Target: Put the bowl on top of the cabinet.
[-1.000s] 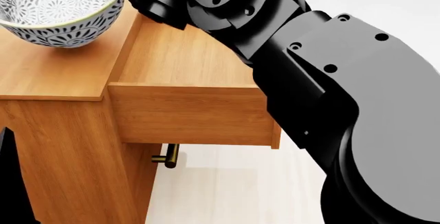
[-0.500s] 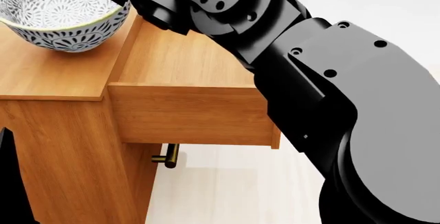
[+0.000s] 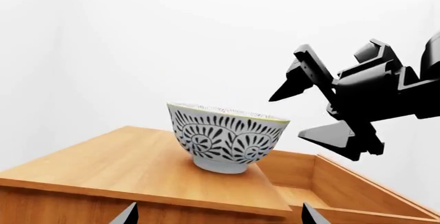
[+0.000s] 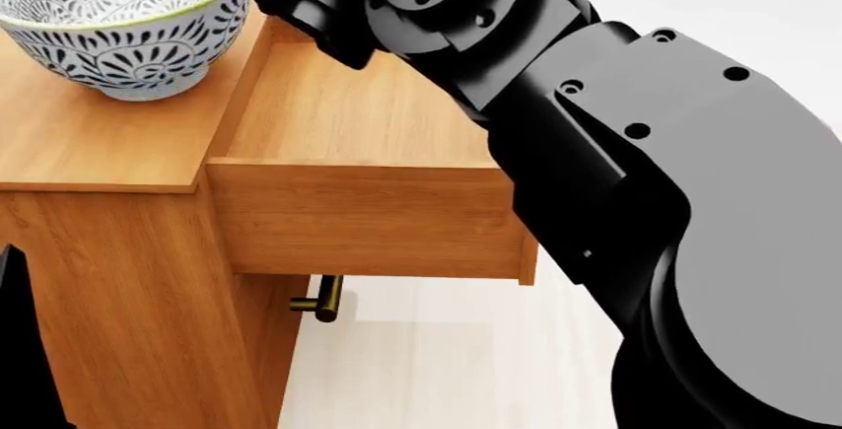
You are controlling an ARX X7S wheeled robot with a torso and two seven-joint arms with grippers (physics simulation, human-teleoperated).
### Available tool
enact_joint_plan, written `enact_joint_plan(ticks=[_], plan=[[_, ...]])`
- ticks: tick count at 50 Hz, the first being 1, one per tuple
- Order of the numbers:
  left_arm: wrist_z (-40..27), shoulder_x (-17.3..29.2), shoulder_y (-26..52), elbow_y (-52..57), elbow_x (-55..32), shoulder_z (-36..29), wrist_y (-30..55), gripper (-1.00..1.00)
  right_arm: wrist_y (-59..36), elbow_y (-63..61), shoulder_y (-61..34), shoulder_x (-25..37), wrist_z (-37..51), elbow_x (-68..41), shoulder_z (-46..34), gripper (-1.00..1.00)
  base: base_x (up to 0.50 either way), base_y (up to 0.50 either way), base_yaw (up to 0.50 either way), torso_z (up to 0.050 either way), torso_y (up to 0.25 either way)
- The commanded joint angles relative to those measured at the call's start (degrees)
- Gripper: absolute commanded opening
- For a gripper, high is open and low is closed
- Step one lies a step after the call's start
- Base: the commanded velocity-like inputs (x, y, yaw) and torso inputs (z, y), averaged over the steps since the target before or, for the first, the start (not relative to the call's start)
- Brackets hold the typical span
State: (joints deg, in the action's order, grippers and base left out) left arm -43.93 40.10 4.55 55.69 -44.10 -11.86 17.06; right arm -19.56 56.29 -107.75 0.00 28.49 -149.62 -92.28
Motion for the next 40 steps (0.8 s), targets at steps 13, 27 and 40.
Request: enact_joint_plan(ticks=[13, 27, 40], plan=[[-0.6, 0.2, 0.9, 0.2, 0.5, -1.5, 0.5, 1.00, -1.1, 6.1, -2.8, 0.0, 1.5, -1.4, -0.6, 1.00, 0.00, 0.00, 0.00, 0.000, 0.000], [0.4, -0.8, 0.0, -0.8, 3.8, -3.9, -0.5, 1.00, -7.7, 15.3, -6.5, 0.0, -5.7, 9.1, -5.4, 1.00, 0.00, 0.00, 0.00, 0.000, 0.000], [0.2, -1.6, 0.8, -0.7, 5.4, -6.2, 0.5, 1.00, 10.1, -16.3, -8.9, 16.1, -0.1, 26.4, -12.1, 1.00, 0.00, 0.00, 0.00, 0.000, 0.000]])
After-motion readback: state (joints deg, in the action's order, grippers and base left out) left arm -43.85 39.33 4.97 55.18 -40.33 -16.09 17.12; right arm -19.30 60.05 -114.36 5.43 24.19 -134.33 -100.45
